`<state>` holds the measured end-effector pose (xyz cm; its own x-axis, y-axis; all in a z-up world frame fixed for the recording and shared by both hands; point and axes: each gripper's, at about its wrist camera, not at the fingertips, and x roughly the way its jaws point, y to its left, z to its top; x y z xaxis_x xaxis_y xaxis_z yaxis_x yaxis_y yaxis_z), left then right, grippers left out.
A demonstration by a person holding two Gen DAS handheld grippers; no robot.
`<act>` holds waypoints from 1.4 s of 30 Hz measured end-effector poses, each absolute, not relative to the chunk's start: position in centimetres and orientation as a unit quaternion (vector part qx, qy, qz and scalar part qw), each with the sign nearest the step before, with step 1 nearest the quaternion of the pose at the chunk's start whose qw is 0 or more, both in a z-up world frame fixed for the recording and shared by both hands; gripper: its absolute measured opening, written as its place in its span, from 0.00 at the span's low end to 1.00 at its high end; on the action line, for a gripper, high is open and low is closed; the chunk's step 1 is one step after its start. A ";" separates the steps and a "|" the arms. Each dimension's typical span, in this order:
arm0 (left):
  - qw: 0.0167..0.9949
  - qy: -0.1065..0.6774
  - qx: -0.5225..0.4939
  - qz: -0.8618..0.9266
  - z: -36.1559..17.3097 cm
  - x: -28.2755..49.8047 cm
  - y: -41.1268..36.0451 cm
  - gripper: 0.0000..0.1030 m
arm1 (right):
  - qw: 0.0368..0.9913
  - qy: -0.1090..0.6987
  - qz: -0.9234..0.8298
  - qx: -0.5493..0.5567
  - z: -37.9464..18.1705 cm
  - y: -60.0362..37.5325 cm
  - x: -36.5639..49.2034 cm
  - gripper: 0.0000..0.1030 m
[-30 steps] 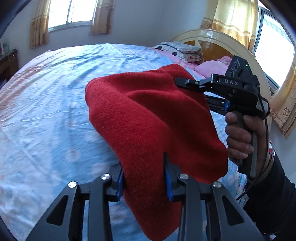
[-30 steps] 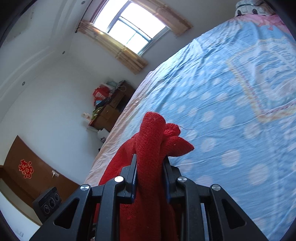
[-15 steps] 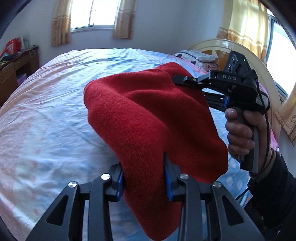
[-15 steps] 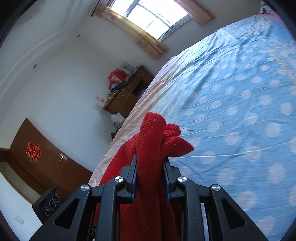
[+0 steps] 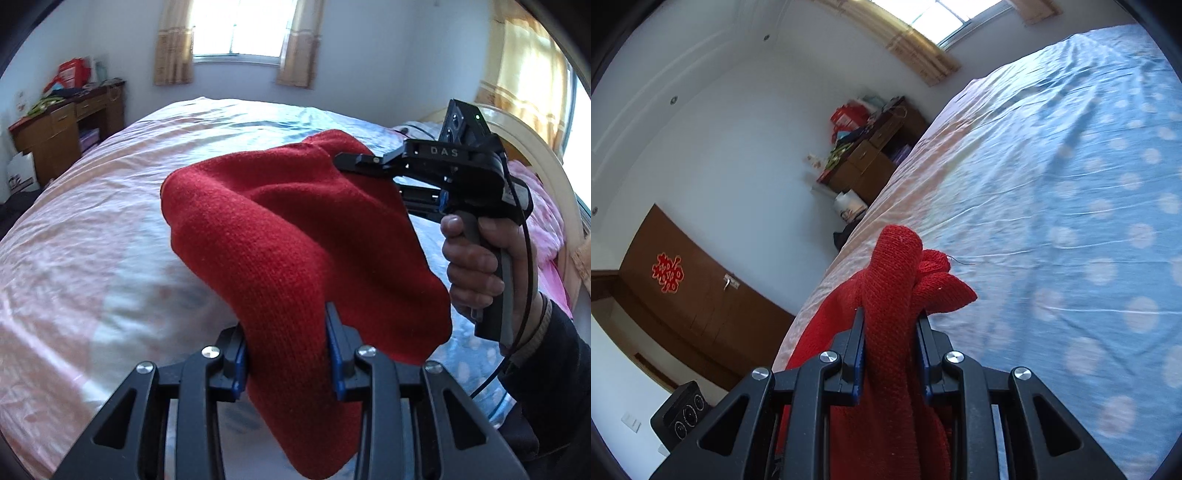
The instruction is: Fold small clothes
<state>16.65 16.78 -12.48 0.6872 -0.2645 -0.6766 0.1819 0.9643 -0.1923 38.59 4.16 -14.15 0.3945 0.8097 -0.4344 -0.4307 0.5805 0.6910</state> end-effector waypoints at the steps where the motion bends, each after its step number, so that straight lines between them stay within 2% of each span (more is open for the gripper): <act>1: 0.917 0.376 -0.060 -0.116 -12.6 16.6 17.4 0.35 | 0.796 0.393 0.393 0.239 -14.1 5.0 38.8 0.22; 15: 0.915 0.384 -0.099 -0.069 -14.3 15.4 21.0 0.35 | 0.768 0.437 0.425 0.197 -16.0 13.6 40.5 0.22; 42: 0.907 0.394 -0.134 -0.069 -16.6 15.9 23.0 0.36 | 0.771 0.463 0.397 0.183 -18.2 15.1 41.5 0.22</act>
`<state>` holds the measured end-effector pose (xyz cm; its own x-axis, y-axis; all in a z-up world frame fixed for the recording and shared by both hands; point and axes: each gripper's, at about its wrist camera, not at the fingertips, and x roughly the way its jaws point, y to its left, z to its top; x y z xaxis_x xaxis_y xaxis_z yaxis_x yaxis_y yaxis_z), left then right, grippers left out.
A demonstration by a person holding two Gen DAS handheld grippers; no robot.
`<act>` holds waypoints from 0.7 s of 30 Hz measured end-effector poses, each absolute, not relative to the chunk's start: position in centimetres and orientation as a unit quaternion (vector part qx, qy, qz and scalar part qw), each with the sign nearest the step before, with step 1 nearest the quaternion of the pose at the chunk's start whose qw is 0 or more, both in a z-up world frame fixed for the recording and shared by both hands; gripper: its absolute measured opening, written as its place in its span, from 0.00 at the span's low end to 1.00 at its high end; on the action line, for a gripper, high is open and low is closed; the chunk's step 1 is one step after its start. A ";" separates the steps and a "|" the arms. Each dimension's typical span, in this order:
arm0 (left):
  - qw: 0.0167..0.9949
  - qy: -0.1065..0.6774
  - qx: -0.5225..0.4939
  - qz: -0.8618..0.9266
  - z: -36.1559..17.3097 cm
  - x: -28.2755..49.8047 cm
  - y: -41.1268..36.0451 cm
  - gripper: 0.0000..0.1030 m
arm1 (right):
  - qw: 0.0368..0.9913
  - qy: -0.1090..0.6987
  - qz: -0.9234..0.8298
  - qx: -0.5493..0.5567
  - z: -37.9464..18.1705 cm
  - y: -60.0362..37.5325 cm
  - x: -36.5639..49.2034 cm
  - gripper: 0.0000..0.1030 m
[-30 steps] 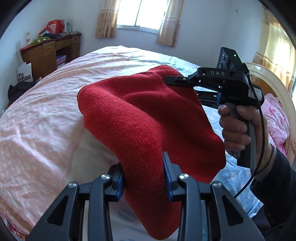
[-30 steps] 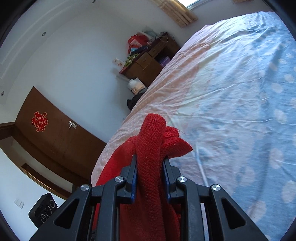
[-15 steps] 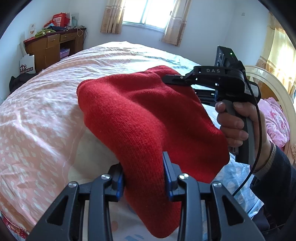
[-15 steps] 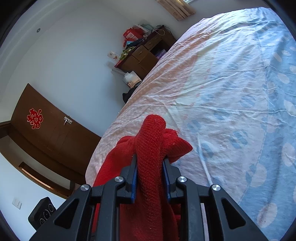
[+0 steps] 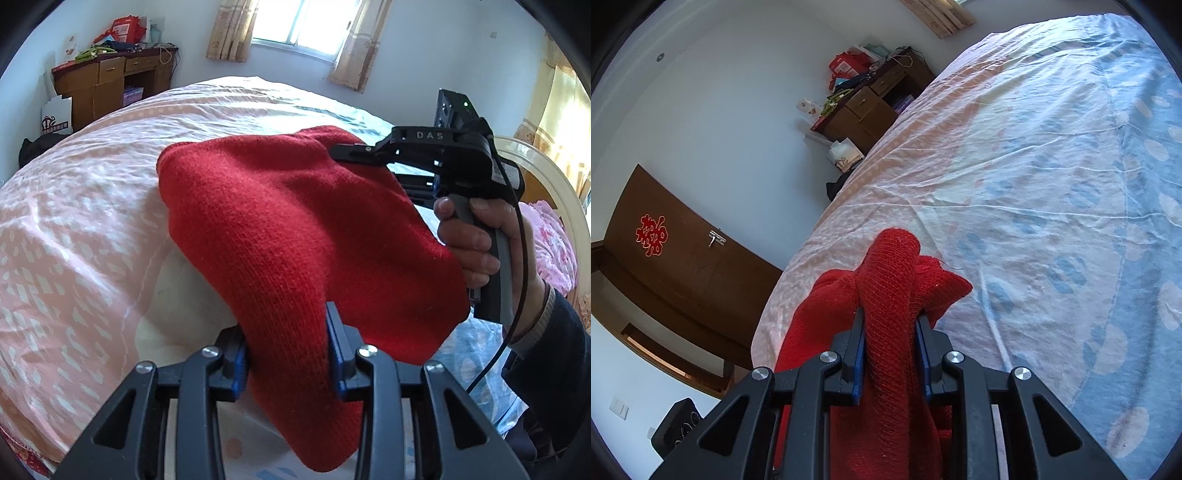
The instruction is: Fold small clothes
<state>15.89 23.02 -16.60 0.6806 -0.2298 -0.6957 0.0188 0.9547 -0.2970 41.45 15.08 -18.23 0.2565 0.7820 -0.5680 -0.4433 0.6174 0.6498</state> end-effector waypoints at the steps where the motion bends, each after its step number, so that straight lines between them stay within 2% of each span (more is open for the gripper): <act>1: 0.907 0.393 -0.134 -0.069 -16.7 15.8 23.1 0.36 | 0.771 0.463 0.396 0.184 -18.4 15.0 41.5 0.22; 5: 0.909 0.390 -0.131 -0.069 -16.9 15.5 23.0 0.38 | 0.771 0.471 0.384 0.190 -19.3 14.4 41.7 0.23; 11: 0.909 0.391 -0.131 -0.056 -17.2 15.3 22.6 0.46 | 0.769 0.483 0.375 0.188 -19.8 14.5 42.0 0.24; 21: 0.913 0.392 -0.106 -0.040 -15.9 14.8 21.6 0.51 | 0.808 0.473 0.330 0.120 -18.2 15.4 41.1 0.29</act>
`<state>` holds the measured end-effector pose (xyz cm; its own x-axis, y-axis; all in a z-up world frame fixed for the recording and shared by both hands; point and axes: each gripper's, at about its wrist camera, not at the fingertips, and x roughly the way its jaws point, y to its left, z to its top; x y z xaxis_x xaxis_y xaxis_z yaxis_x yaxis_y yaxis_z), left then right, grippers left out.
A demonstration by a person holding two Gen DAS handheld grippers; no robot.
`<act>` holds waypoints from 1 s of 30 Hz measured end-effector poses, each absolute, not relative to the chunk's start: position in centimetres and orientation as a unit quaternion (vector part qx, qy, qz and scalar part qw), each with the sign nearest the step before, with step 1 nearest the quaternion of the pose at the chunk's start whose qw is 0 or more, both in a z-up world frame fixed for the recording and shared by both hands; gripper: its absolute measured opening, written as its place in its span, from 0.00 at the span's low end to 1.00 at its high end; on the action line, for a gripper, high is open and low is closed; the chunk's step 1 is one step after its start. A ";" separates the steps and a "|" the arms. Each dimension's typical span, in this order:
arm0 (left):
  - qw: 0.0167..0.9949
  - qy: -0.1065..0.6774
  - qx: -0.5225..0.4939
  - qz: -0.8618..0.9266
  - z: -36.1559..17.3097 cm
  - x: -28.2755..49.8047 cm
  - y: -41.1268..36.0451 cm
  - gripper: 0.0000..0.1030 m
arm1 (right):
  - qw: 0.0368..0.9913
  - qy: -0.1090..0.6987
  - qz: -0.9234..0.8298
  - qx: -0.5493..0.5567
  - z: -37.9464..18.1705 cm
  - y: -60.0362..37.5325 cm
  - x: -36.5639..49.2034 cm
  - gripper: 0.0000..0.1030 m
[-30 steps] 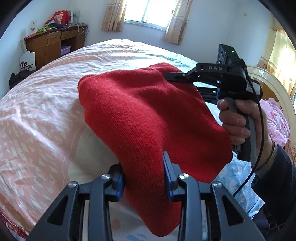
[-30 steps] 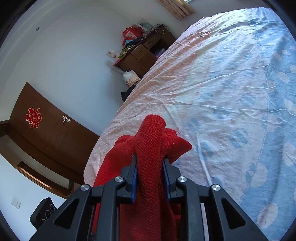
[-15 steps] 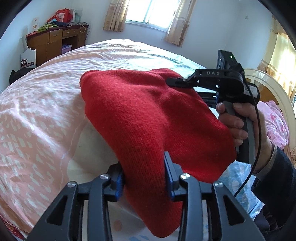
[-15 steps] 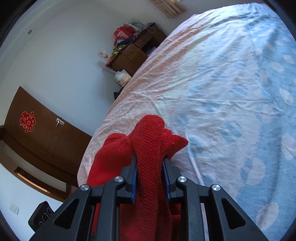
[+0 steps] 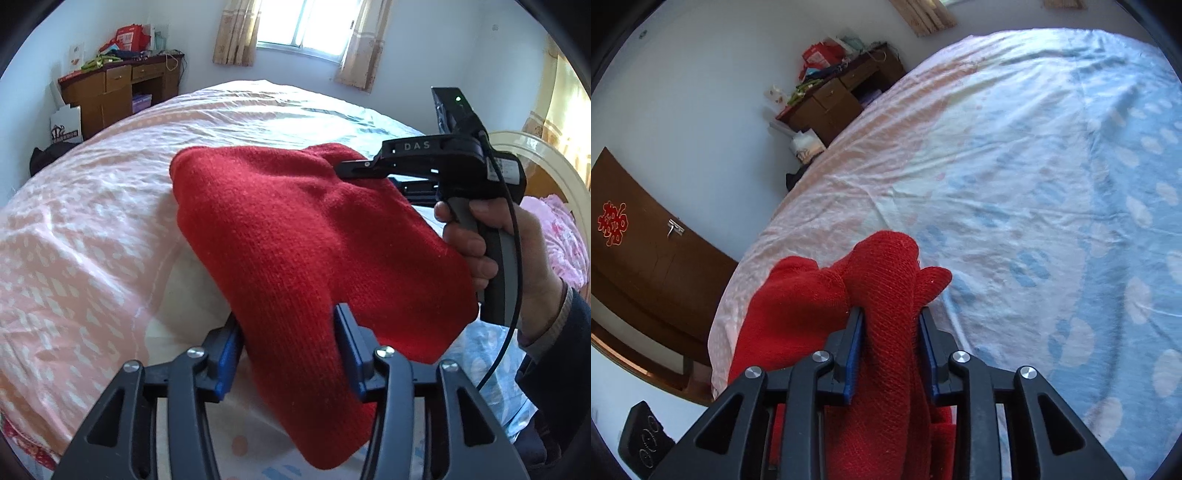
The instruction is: Fold small clothes
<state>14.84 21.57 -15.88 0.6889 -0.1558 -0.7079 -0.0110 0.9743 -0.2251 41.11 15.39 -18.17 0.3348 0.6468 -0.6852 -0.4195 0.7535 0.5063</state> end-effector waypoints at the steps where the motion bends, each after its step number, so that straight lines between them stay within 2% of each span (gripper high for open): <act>1: 0.914 0.391 -0.104 -0.038 -15.6 14.8 21.6 0.55 | 0.814 0.465 0.329 0.115 -17.8 15.3 40.8 0.29; 4: 0.921 0.374 -0.101 -0.025 -14.6 14.3 21.7 0.67 | 0.834 0.436 0.324 0.099 -16.4 14.7 39.7 0.29; 5: 0.927 0.361 -0.098 -0.021 -14.0 13.9 21.8 0.69 | 0.839 0.421 0.329 0.099 -15.7 14.2 39.1 0.30; 6: 0.931 0.352 -0.096 -0.017 -13.6 13.8 21.8 0.72 | 0.842 0.411 0.335 0.101 -15.1 13.9 38.6 0.33; 8: 0.939 0.330 -0.092 -0.004 -12.8 13.5 22.0 0.82 | 0.847 0.383 0.352 0.111 -13.9 12.9 37.2 0.45; 9: 0.942 0.324 -0.090 0.002 -12.6 13.5 22.1 0.86 | 0.846 0.371 0.365 0.118 -13.3 12.6 36.5 0.46; 13: 0.941 0.326 -0.086 0.033 -13.4 15.0 23.2 0.87 | 0.818 0.362 0.427 0.131 -13.0 12.2 33.4 0.46; 18: 0.929 0.357 -0.074 0.069 -16.4 15.7 24.3 0.87 | 0.791 0.409 0.441 0.111 -16.3 12.9 31.3 0.46; 20: 0.925 0.363 -0.087 0.066 -17.1 15.5 24.8 0.90 | 0.815 0.413 0.395 0.092 -18.0 12.3 31.5 0.46; 22: 0.925 0.361 -0.103 0.063 -17.3 15.0 24.9 0.98 | 0.826 0.407 0.376 0.103 -19.0 11.2 31.9 0.46; 24: 0.924 0.361 -0.109 0.064 -17.5 14.6 24.9 0.99 | 0.829 0.411 0.358 0.121 -19.8 10.2 32.2 0.46; 25: 0.925 0.360 -0.106 0.064 -17.5 14.5 24.8 0.99 | 0.830 0.422 0.348 0.112 -20.2 10.3 32.3 0.54; 30: 0.925 0.359 -0.104 0.072 -16.6 13.5 24.7 1.00 | 0.835 0.406 0.346 0.136 -19.8 9.4 30.4 0.57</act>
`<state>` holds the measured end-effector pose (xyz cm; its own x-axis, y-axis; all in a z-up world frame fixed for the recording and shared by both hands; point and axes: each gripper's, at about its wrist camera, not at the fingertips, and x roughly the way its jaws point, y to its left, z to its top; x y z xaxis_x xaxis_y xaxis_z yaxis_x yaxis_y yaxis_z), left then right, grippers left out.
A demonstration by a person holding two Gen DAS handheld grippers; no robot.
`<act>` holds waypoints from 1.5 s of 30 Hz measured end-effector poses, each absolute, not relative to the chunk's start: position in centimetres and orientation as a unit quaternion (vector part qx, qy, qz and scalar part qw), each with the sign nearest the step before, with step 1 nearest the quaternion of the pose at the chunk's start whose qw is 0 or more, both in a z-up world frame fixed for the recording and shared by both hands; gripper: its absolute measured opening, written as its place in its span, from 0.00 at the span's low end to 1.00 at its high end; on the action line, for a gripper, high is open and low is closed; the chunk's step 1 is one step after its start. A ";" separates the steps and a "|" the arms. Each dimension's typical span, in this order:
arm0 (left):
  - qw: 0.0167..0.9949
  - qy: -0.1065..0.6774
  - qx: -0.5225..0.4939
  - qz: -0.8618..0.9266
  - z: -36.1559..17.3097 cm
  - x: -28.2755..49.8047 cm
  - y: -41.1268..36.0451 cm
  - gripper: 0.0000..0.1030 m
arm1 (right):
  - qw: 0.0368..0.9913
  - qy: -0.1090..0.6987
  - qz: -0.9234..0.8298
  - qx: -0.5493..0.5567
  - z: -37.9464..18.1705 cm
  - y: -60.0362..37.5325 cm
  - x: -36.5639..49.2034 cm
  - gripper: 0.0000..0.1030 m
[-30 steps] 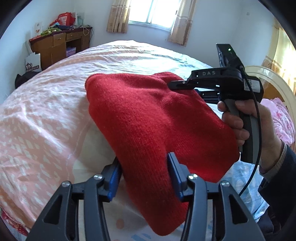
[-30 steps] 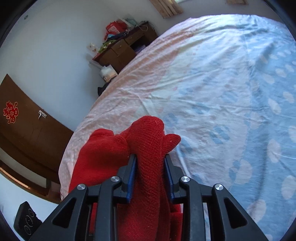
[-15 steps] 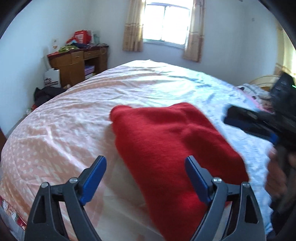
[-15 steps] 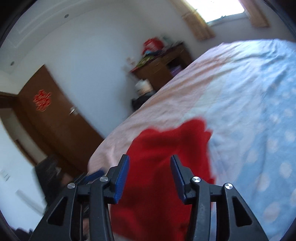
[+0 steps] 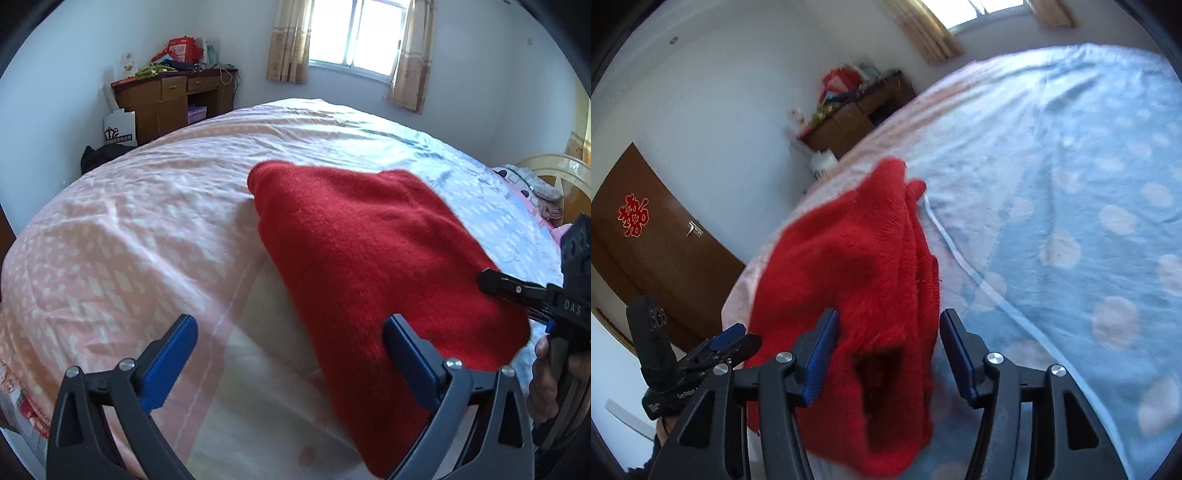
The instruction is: Fold small clothes
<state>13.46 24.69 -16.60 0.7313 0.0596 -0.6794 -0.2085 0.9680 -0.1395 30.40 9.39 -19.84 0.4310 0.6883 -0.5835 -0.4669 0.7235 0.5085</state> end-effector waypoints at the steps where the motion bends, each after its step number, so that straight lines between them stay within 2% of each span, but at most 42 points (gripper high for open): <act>1: 0.926 0.356 -0.096 0.076 -16.1 13.1 24.5 1.00 | 0.843 0.398 0.339 0.123 -19.2 9.4 29.8 0.57; 4: 0.935 0.337 -0.083 0.070 -14.2 11.5 23.9 1.00 | 0.872 0.362 0.318 0.085 -16.8 9.0 27.5 0.57; 8: 0.946 0.309 -0.073 0.065 -11.7 9.7 22.9 1.00 | 0.901 0.316 0.293 0.057 -13.3 8.3 24.0 0.66; 17: 0.956 0.282 -0.057 0.050 -9.6 8.7 21.1 1.00 | 0.926 0.250 0.284 0.019 -9.3 7.4 18.8 0.68; 45: 0.958 0.276 -0.054 0.051 -9.3 8.5 20.8 1.00 | 0.931 0.242 0.274 0.017 -9.0 7.2 17.9 0.68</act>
